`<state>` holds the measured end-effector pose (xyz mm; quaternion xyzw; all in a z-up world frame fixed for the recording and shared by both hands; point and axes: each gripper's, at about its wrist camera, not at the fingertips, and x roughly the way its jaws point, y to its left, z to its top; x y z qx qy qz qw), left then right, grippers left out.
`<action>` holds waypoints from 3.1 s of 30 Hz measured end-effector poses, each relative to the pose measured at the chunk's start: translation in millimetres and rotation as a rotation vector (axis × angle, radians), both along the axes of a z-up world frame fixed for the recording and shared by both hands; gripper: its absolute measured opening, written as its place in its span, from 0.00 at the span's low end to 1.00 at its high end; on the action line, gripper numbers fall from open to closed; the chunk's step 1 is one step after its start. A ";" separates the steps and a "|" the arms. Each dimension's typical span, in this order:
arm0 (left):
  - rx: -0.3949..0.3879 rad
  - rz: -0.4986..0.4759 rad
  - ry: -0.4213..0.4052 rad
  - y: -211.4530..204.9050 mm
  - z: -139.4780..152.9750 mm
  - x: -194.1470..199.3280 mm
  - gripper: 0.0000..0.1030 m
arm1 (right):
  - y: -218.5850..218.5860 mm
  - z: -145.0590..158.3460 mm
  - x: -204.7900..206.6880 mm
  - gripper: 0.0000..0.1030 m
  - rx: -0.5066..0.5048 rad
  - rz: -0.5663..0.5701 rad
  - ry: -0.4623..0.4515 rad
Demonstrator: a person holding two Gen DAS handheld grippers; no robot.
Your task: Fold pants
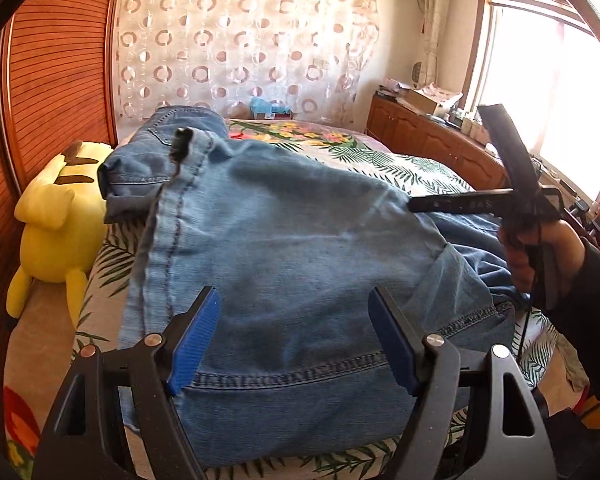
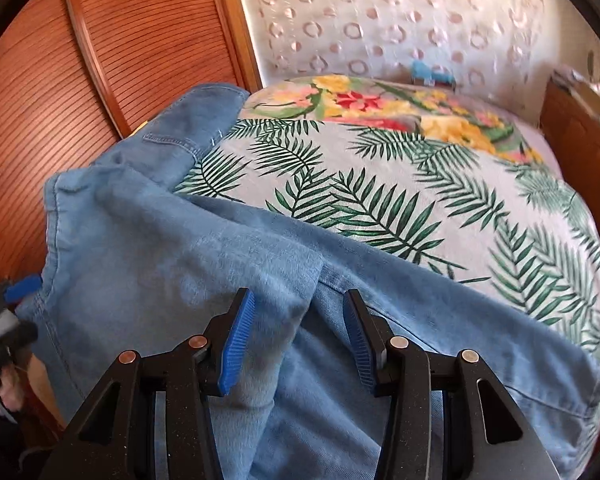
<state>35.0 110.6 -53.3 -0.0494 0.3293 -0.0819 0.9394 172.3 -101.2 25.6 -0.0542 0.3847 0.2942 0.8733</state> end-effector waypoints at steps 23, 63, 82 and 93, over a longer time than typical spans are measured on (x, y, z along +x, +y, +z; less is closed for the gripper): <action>-0.012 0.007 0.008 -3.2 -7.7 -2.5 0.75 | 39.7 57.7 -3.3 0.03 0.067 0.112 -0.253; 0.005 -0.020 -0.012 -17.6 -0.3 2.3 0.75 | -29.7 13.9 -48.8 0.00 0.016 -0.009 -0.274; 0.006 -0.117 0.034 -63.8 -10.7 18.4 0.75 | -222.2 -52.3 -108.4 0.44 -0.083 -0.402 -0.123; 0.056 -0.137 0.053 -81.1 -16.0 19.1 0.75 | -246.8 -74.1 -122.1 0.44 -0.036 -0.429 -0.047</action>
